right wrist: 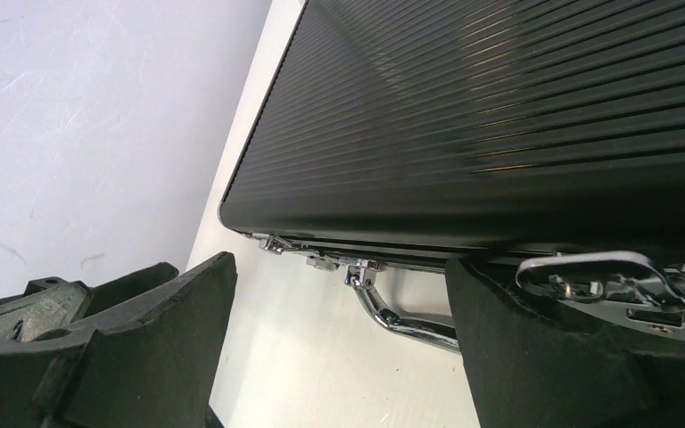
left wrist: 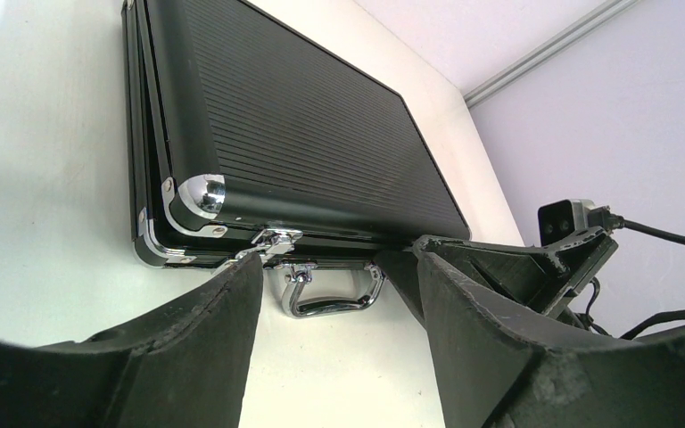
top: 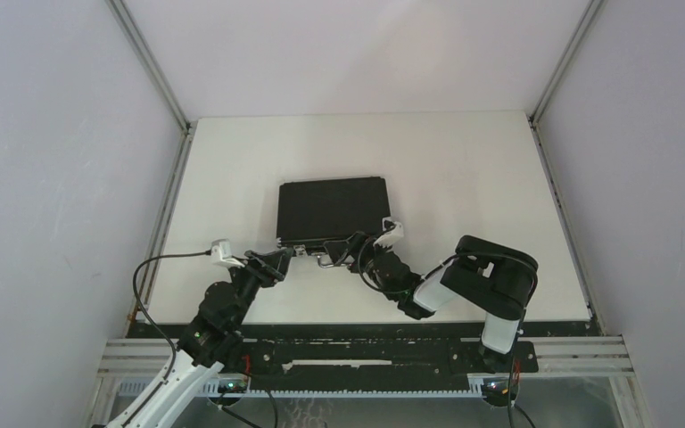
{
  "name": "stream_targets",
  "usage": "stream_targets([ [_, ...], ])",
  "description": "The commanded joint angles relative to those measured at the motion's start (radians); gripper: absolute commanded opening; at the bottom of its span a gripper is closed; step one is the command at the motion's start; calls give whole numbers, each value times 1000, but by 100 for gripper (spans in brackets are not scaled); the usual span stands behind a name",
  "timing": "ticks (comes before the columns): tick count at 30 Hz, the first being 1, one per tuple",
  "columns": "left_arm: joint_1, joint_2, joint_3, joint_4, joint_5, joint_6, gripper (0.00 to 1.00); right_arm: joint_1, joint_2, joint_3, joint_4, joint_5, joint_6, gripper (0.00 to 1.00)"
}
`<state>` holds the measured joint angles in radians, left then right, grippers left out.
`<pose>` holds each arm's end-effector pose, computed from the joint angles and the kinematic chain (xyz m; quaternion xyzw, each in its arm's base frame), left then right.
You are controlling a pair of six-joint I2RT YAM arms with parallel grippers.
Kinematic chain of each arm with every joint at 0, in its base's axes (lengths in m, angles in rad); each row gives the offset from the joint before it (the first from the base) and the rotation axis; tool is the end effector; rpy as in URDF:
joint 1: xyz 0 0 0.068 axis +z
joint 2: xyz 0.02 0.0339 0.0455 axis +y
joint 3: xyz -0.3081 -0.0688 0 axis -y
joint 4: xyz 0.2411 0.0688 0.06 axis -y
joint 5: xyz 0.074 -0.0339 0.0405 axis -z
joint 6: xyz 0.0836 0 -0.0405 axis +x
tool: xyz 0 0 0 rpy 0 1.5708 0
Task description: Pack up texas hold em set
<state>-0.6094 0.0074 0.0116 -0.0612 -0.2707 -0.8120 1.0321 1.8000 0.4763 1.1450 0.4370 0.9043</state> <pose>0.1006 -0.0429 0.1680 -0.1650 0.7073 -0.3695 0.5797 0.2122 0.2862 0.1678 0.0909 0.7565 0.4214 0.4918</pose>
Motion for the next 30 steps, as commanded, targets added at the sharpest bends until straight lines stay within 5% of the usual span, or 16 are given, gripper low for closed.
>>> stream_targets([
  [1,-6,8,-99,43,-12,6,69,-9,6,0,35,45,29,95],
  [20,-7,43,-114,86,-7,16,69,-71,110,34,196,23,118,95],
  [30,-7,114,-162,316,155,66,66,-47,62,61,184,27,23,95],
])
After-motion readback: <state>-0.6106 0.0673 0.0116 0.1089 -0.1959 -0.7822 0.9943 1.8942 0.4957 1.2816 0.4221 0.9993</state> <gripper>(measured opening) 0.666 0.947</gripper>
